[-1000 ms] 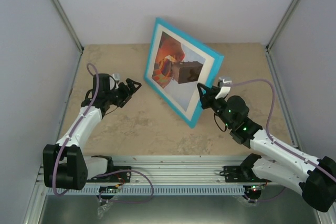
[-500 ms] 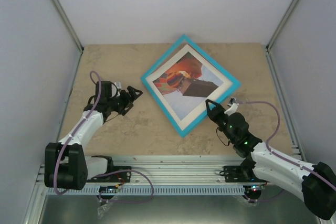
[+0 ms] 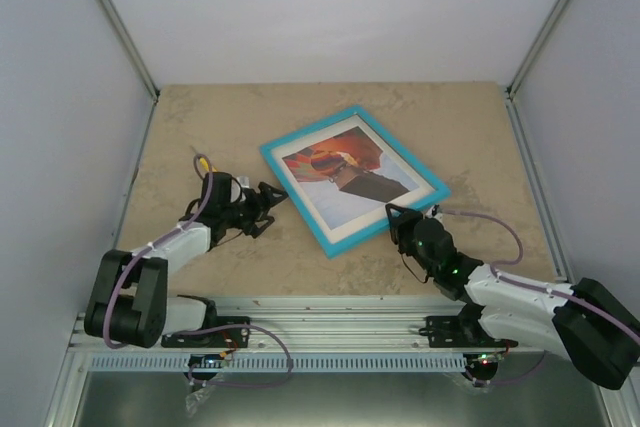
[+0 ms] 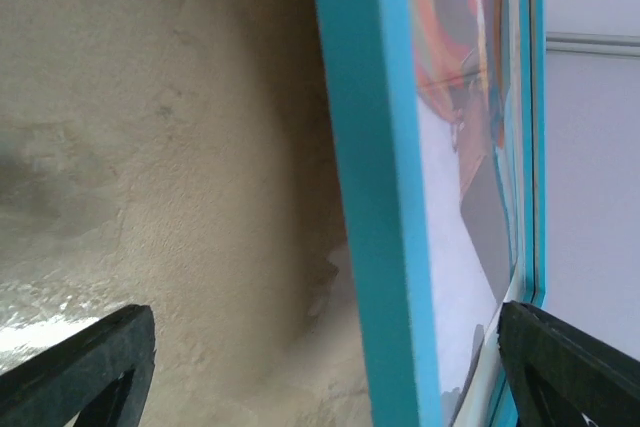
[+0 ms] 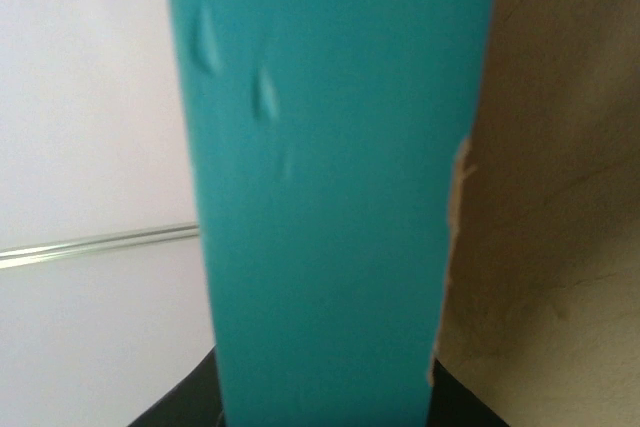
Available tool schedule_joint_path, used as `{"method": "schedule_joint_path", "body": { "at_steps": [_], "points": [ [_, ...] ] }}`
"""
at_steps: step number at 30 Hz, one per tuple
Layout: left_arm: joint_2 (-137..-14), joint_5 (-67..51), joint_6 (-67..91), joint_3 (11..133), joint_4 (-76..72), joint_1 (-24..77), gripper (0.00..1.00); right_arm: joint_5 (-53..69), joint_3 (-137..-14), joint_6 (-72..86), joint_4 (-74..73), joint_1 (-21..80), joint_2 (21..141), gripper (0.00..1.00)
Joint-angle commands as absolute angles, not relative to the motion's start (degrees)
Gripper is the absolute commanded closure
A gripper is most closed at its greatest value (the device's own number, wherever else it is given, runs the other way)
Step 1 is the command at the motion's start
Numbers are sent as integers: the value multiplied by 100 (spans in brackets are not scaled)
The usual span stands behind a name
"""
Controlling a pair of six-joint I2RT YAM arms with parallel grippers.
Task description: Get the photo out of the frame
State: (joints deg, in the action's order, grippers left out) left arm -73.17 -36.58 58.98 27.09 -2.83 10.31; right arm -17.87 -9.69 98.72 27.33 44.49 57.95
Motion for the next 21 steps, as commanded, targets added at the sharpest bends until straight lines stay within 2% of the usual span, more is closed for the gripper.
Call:
{"method": "schedule_joint_path", "body": {
  "at_steps": [1, 11, 17, 21],
  "points": [
    [-7555, -3731, 6704, 2348, -1529, 1159, 6, -1667, -1146, 9994, 1831, 4653, 6169, 100],
    [-8488, -3878, 7862, 1860, -3924, 1297, 18, -1428, -1310, 10337, 1780, 4778, 6697, 100],
    [-8951, -3839, 8112, 1870, -4525, 1388, 25, -1258, -1447, 10314, 1832, 4822, 6995, 100],
    [-9398, -3971, 8538, 1763, -5296, 1389, 38, -1175, -1590, 10274, 1710, 4818, 7105, 96]
  ]
}}
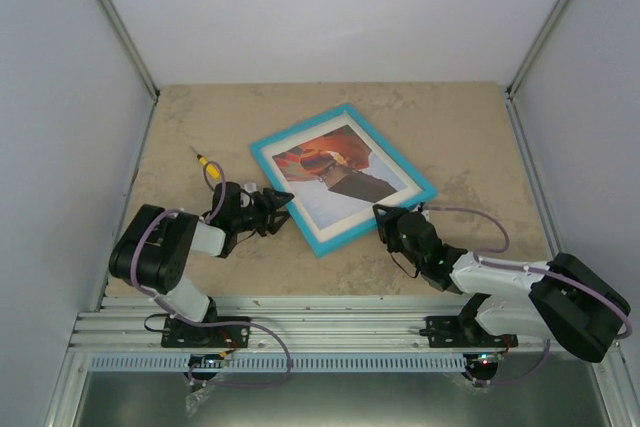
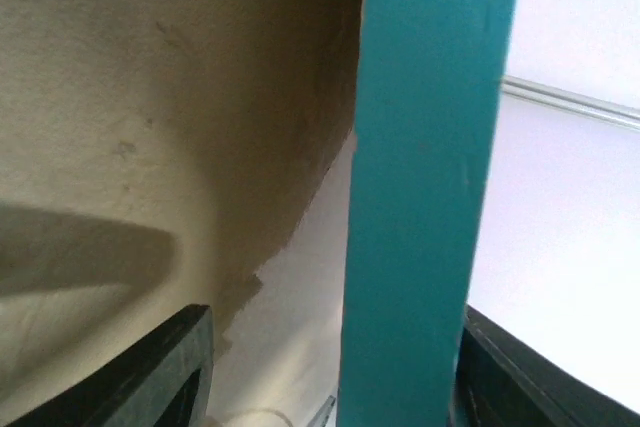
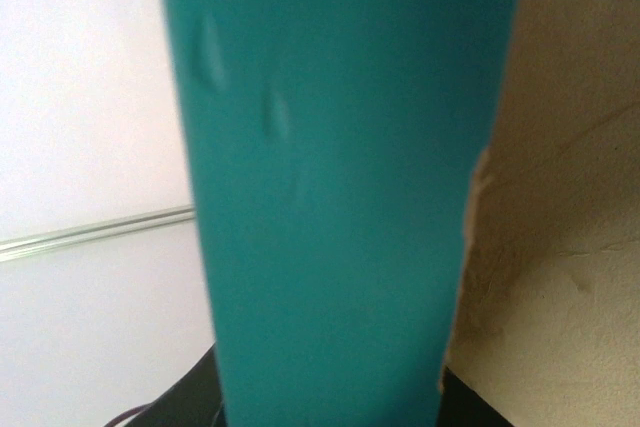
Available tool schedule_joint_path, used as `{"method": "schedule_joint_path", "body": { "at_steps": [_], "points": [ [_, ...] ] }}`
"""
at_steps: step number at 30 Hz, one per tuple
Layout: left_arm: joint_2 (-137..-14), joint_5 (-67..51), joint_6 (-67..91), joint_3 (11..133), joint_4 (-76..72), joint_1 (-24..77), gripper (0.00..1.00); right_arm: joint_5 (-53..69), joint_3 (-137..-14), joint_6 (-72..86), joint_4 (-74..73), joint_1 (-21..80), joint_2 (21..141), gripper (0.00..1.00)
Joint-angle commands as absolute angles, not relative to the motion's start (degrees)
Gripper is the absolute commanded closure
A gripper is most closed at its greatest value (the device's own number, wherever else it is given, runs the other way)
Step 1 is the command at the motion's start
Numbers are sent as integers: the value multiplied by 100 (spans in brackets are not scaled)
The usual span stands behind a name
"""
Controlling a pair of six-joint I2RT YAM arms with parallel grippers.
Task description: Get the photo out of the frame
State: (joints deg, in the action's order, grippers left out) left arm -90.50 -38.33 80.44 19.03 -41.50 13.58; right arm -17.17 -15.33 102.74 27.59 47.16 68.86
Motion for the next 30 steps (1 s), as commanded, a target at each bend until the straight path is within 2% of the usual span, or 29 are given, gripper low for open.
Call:
{"method": "schedule_joint_path", "body": {
  "at_steps": [1, 7, 9, 12, 19, 22, 25, 30],
  "points": [
    [-9482, -3976, 8613, 1705, -5461, 1389, 42, -1155, -1605, 10270, 1694, 4823, 7129, 94],
    [-9696, -4047, 8659, 1605, -5714, 1389, 69, -1015, -1800, 10252, 1342, 4820, 7218, 72],
    [-9684, -4028, 8593, 1606, -5643, 1389, 75, -1032, -1965, 10187, 982, 4823, 7180, 58],
    [-9638, -3992, 8456, 1616, -5391, 1389, 79, -1122, -2169, 10077, 473, 4818, 7047, 48],
    [-9830, -3940, 8271, 1611, -5070, 1389, 80, -1101, -2534, 9619, -942, 4601, 6585, 23],
    [-9940, -3921, 8185, 1562, -4967, 1389, 78, -1026, -2644, 9182, -1483, 4388, 6301, 14],
    [-9999, -3911, 8064, 1552, -4776, 1389, 73, -987, -2695, 8664, -1935, 4165, 5965, 11],
    [-9941, -3841, 7805, 1575, -4245, 1389, 59, -888, -2722, 7483, -2184, 3567, 5531, 9]
  ]
}}
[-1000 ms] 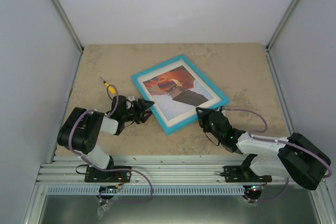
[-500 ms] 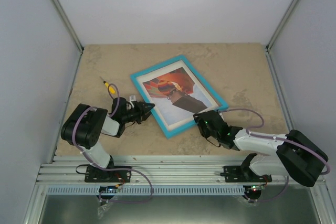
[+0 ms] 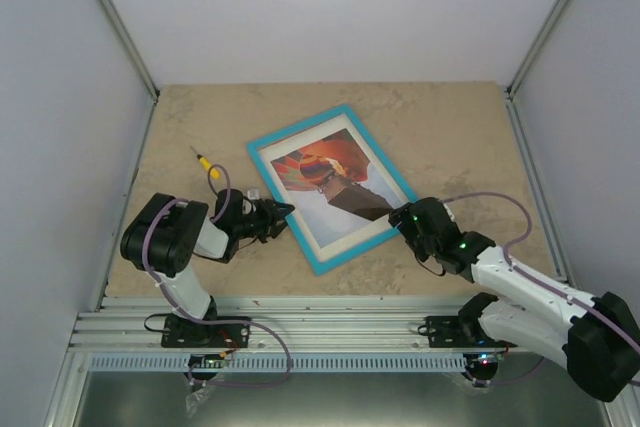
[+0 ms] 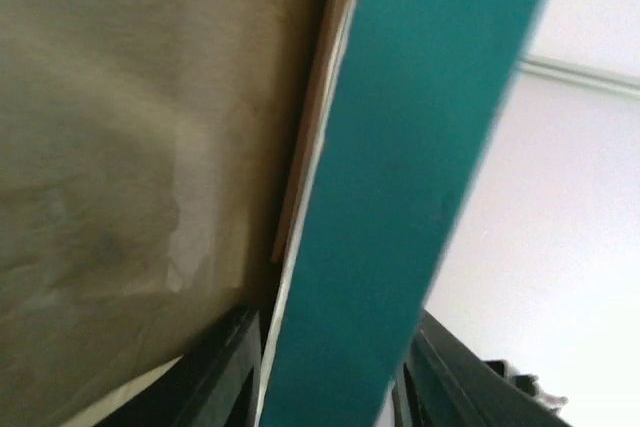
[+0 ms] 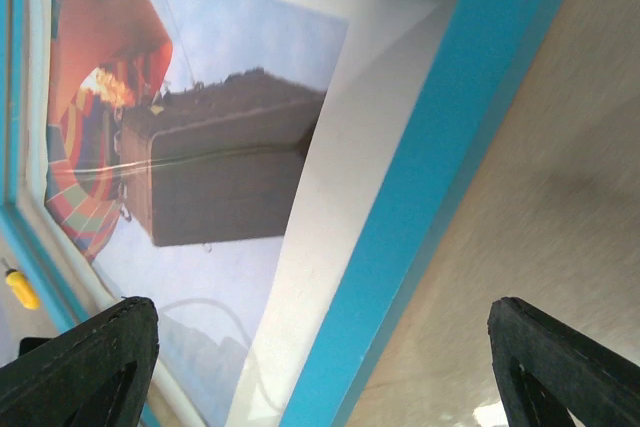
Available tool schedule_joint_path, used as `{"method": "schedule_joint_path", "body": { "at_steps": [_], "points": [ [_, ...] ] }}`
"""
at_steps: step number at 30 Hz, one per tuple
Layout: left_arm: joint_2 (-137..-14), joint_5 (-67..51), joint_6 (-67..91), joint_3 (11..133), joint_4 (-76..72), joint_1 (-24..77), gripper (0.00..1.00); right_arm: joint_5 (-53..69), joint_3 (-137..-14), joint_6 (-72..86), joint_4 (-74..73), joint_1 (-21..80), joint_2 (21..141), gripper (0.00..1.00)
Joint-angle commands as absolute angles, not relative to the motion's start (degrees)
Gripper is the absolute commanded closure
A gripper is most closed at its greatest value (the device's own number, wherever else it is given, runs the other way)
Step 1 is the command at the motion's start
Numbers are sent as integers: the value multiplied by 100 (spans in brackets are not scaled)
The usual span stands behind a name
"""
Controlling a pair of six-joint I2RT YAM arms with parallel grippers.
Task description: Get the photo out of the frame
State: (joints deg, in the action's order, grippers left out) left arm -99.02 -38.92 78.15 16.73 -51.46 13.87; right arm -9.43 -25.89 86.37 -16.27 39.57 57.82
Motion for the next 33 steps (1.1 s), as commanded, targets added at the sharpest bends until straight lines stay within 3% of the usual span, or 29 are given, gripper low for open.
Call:
{"method": "schedule_joint_path", "body": {
  "at_steps": [1, 6, 17, 22, 33],
  "points": [
    [-9893, -3805, 7731, 1600, -4062, 1389, 57, -825, -2762, 7213, -2175, 3406, 5502, 9],
    [-9602, -3561, 7143, 1845, -2893, 1389, 39, -407, -3245, 5464, -1960, 2685, 5846, 6],
    [-8762, -2711, 6137, 2443, -449, 1389, 10, 226, -5082, 2476, -1914, 1837, 8178, 2],
    [-8449, -2296, 5819, 2622, 355, 1389, 6, 383, -5620, 1968, -1784, 1667, 9166, 8],
    [-8308, -1535, 5174, 3387, 1192, 1708, 8, 672, -6380, 1317, -1747, 1652, 10392, 36]
  ]
}}
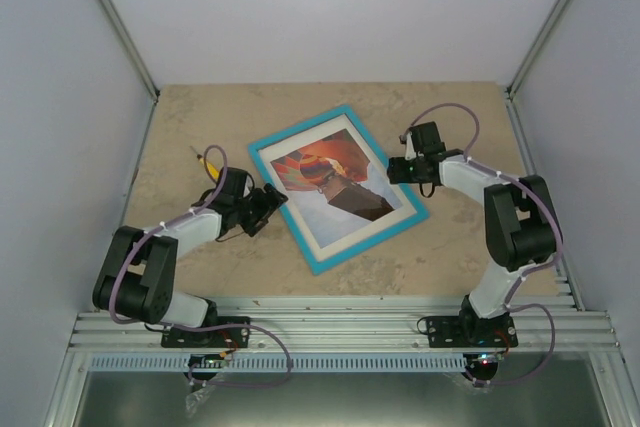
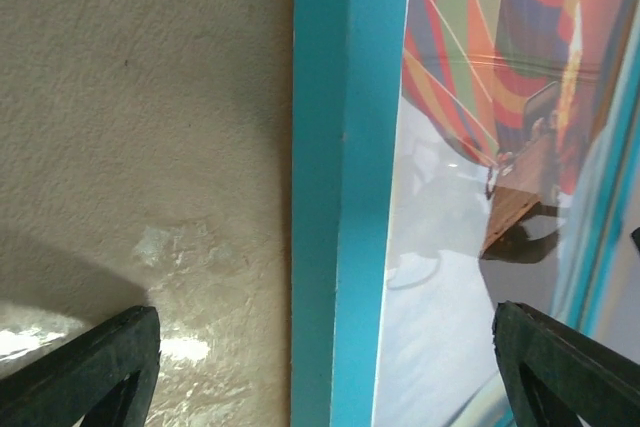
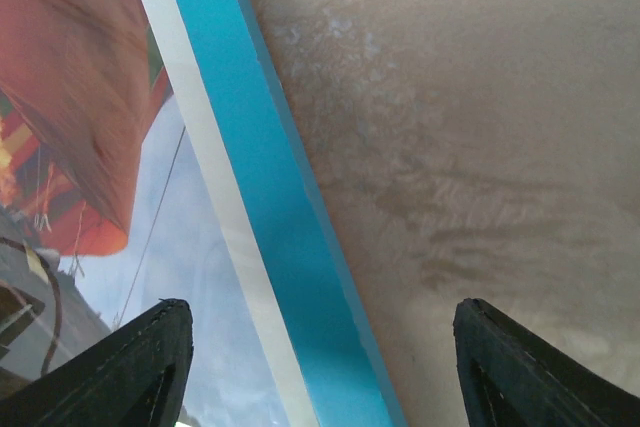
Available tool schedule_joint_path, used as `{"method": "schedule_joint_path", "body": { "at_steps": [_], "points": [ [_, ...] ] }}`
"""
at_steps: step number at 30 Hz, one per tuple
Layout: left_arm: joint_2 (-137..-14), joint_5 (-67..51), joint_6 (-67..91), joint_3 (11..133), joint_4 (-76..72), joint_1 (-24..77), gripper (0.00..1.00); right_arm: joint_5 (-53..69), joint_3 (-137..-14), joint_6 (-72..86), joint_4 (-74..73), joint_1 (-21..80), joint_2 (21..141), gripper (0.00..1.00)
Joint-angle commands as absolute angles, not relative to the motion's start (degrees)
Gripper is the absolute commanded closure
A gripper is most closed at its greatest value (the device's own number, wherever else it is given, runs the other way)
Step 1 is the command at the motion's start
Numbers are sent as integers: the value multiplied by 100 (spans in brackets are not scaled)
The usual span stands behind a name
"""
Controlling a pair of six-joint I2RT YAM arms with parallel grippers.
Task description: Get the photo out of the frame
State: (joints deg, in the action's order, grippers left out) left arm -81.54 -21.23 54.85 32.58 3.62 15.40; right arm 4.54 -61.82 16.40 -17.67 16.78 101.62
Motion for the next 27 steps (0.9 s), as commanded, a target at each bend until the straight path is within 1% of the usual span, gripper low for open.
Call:
{"method": "schedule_joint_path", "body": {
  "at_steps": [1, 3, 10, 12, 17, 21, 27],
  "points": [
    [-8332, -1473, 5150, 3423, 1206, 1740, 9, 738, -6388, 1311, -1750, 1653, 10437, 36],
    [-8378, -1388, 5098, 3486, 1243, 1764, 10, 857, -6358, 1303, -1737, 1652, 10507, 40],
    [-8601, -1241, 4747, 3771, 1474, 1802, 14, 1214, -6100, 1436, -1729, 1673, 10538, 56],
    [-8658, -1193, 4630, 3863, 1565, 1802, 15, 1247, -5986, 1505, -1727, 1717, 10453, 59],
    [-8617, -913, 4404, 3956, 1822, 1802, 16, 1193, -5732, 1809, -1751, 1907, 10216, 60],
    [-8524, -581, 4180, 4044, 2116, 1802, 16, 1028, -5501, 2176, -1780, 2140, 9974, 65],
    [-8354, -105, 3922, 4181, 2572, 1802, 16, 841, -5142, 2788, -1793, 2652, 9523, 65]
  ]
}}
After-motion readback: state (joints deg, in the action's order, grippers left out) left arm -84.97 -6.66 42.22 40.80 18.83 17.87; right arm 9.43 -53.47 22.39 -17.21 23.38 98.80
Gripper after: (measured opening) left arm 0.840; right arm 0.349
